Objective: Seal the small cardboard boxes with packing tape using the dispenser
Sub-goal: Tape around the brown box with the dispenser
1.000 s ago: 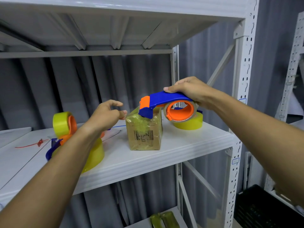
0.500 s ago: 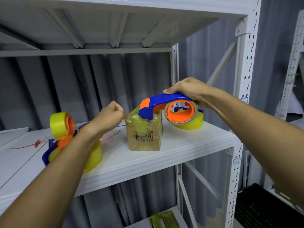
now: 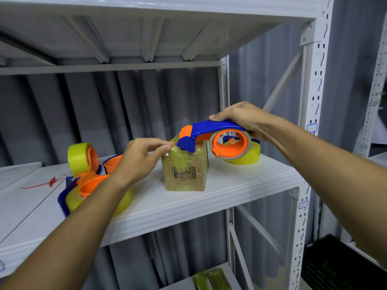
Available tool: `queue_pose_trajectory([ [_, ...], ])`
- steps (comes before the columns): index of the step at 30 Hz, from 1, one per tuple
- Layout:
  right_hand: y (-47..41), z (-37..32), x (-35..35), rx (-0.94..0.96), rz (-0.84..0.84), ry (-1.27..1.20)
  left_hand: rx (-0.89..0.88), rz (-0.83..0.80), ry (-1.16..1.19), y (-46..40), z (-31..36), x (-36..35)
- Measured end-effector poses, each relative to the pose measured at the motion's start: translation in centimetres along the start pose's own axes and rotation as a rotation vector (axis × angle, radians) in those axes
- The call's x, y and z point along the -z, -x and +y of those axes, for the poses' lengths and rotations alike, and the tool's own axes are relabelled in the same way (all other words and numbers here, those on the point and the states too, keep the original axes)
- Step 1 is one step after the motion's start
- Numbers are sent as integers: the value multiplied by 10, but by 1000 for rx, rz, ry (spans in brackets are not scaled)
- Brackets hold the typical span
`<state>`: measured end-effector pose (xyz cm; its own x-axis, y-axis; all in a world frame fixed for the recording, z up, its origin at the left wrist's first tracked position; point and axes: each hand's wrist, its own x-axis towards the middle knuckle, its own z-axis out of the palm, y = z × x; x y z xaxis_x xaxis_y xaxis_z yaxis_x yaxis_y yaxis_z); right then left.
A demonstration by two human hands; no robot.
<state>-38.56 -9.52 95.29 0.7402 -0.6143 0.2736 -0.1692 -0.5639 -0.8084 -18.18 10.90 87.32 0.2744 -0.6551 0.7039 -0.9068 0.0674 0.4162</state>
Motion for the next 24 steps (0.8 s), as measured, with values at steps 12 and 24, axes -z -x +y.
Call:
queue_pose_trajectory([
  [12,23,4,26,106,39,-2,-44,97,-51,0,-8,-8],
  [24,38,18,36,102,48,21,-58,-28,-337,-22,26,-5],
])
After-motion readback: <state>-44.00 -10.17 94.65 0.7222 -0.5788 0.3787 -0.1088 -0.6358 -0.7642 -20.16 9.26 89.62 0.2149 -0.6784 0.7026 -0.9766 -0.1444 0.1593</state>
